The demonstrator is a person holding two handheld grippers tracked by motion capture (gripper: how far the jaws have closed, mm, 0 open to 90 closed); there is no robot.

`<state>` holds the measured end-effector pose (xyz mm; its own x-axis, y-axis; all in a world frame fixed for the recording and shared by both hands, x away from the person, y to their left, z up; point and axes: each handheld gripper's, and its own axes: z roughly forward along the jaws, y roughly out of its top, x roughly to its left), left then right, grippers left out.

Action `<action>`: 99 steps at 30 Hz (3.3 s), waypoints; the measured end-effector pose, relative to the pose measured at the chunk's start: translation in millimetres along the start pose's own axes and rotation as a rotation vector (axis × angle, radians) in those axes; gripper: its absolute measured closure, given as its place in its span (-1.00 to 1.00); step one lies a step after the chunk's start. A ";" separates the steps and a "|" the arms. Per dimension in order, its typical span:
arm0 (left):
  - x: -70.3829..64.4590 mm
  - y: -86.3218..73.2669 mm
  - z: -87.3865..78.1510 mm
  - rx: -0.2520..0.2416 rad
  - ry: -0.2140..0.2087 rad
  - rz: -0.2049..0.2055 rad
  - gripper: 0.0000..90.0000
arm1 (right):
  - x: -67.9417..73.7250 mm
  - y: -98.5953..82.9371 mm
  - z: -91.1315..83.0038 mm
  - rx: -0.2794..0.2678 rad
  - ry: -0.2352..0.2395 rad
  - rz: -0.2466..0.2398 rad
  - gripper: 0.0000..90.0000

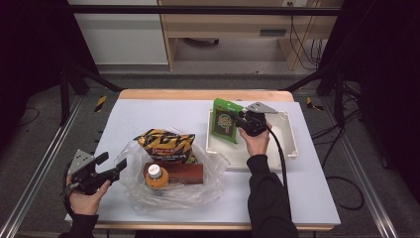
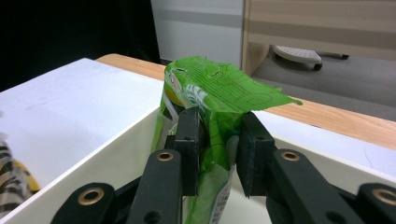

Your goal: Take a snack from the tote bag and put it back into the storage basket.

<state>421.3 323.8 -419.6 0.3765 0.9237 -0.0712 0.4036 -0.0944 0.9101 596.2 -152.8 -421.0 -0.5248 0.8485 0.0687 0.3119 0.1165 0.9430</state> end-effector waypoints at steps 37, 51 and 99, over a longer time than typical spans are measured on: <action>0.3 -2.0 2.0 0.015 0.005 0.001 -0.45 | -15.8 -6.7 -1.9 0.155 -0.206 0.041 0.04; 0.1 -1.4 1.4 0.013 0.000 0.000 -0.44 | -11.9 -12.9 12.3 0.148 -0.177 0.027 0.70; -3.6 9.9 -10.8 -0.043 -0.012 0.006 -0.44 | 32.1 13.8 -67.2 -0.014 -0.039 -0.008 -0.22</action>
<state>414.9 323.6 -405.9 0.3888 0.9186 -0.0706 0.3654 -0.0834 0.9271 530.4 -158.7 -383.9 -0.4957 0.8671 0.0487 0.2968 0.1165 0.9478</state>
